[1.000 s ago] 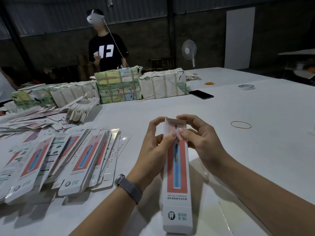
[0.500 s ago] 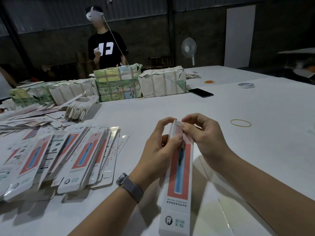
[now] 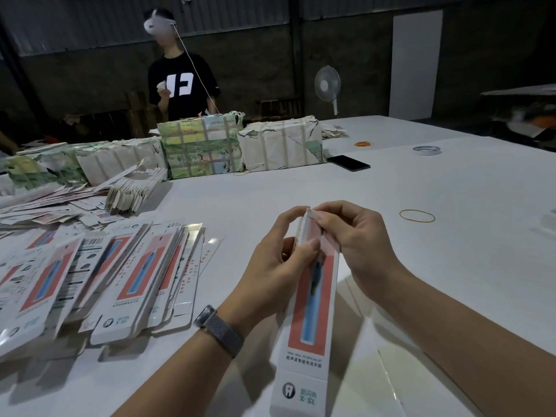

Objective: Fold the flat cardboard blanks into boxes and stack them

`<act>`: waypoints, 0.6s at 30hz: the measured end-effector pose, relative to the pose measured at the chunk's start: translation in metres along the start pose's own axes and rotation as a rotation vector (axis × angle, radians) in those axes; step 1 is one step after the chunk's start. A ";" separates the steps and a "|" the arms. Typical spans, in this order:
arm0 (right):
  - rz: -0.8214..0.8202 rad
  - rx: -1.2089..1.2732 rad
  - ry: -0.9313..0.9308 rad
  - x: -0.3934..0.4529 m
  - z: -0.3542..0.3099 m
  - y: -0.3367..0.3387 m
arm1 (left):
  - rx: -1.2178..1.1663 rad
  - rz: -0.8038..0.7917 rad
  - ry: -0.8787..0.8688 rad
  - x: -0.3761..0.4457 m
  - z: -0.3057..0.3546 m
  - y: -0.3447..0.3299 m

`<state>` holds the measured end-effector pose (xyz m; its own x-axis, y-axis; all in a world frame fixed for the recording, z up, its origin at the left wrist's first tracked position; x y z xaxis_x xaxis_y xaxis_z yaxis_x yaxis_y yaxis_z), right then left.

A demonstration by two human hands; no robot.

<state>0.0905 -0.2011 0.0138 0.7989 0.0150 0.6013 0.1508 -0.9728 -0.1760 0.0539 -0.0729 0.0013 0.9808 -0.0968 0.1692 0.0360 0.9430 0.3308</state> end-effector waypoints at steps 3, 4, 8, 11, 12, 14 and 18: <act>0.002 0.012 -0.010 -0.001 0.001 0.000 | 0.012 -0.012 0.002 0.000 0.001 -0.001; -0.002 0.012 -0.009 -0.001 0.001 -0.001 | 0.014 -0.015 -0.001 0.000 0.002 -0.001; -0.007 0.027 -0.021 0.000 0.000 -0.004 | 0.034 -0.023 -0.016 -0.001 0.003 -0.002; -0.020 0.022 -0.013 0.001 0.000 -0.004 | 0.042 -0.022 -0.026 -0.001 0.002 -0.003; -0.030 0.025 -0.016 0.001 0.000 -0.004 | 0.043 -0.020 -0.028 -0.001 0.002 -0.002; -0.048 0.039 -0.031 0.001 0.001 -0.005 | 0.039 -0.018 -0.032 -0.001 0.003 -0.002; -0.066 0.008 -0.040 0.002 0.001 -0.003 | 0.006 -0.019 -0.026 -0.001 0.001 -0.002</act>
<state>0.0924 -0.1974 0.0146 0.8098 0.0887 0.5799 0.2083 -0.9676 -0.1429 0.0525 -0.0749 0.0014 0.9747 -0.1232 0.1867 0.0536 0.9390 0.3396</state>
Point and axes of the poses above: each hand's wrist, its own x-axis towards the middle knuckle, its own y-axis out of the back of the hand, z = x × y, the point moved 8 cm from there along x, towards the middle knuckle, and after that the axes turned 14 degrees about y, right-handed, at the moved point
